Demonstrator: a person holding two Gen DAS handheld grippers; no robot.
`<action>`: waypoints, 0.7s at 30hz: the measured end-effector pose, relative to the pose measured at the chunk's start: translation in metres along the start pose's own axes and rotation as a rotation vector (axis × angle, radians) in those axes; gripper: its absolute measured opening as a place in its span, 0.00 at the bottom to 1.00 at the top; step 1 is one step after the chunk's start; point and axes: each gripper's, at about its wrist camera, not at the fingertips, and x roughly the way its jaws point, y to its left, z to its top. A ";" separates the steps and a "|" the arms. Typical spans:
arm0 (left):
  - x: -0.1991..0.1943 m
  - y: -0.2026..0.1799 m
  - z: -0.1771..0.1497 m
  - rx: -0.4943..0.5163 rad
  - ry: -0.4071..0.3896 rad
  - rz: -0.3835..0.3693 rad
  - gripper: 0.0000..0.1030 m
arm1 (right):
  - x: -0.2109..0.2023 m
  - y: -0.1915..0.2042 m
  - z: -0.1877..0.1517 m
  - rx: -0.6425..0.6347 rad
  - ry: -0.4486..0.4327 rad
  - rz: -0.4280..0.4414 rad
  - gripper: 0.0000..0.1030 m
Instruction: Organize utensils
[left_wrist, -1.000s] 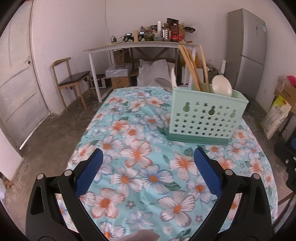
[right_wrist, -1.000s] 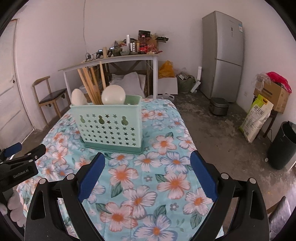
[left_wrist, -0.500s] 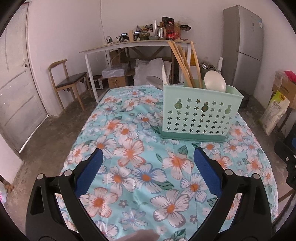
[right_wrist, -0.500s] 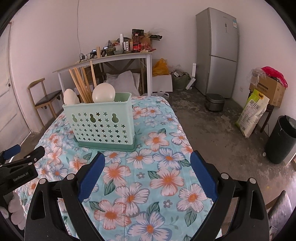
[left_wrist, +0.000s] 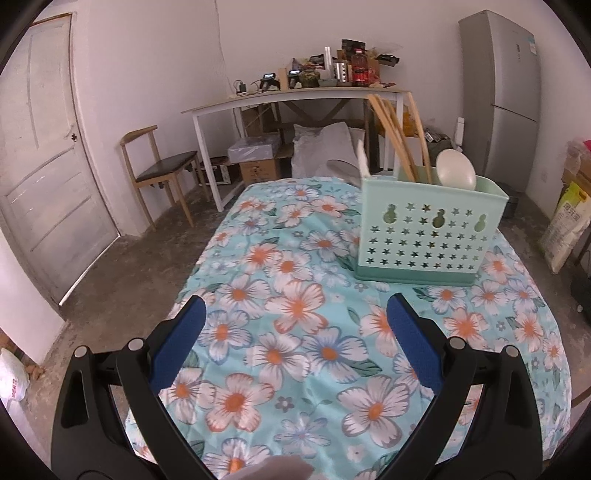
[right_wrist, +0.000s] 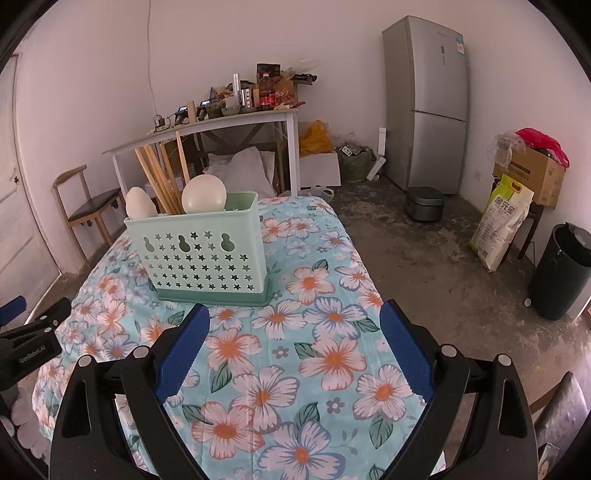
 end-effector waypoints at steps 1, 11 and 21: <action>0.000 0.001 0.000 -0.002 -0.002 0.005 0.92 | 0.000 0.000 0.000 0.000 -0.001 -0.003 0.88; 0.000 0.018 0.002 -0.023 0.006 0.054 0.92 | 0.006 0.007 0.001 -0.008 0.003 0.003 0.88; 0.004 0.021 0.001 -0.028 0.013 0.056 0.92 | 0.009 0.013 0.002 -0.022 0.008 0.009 0.88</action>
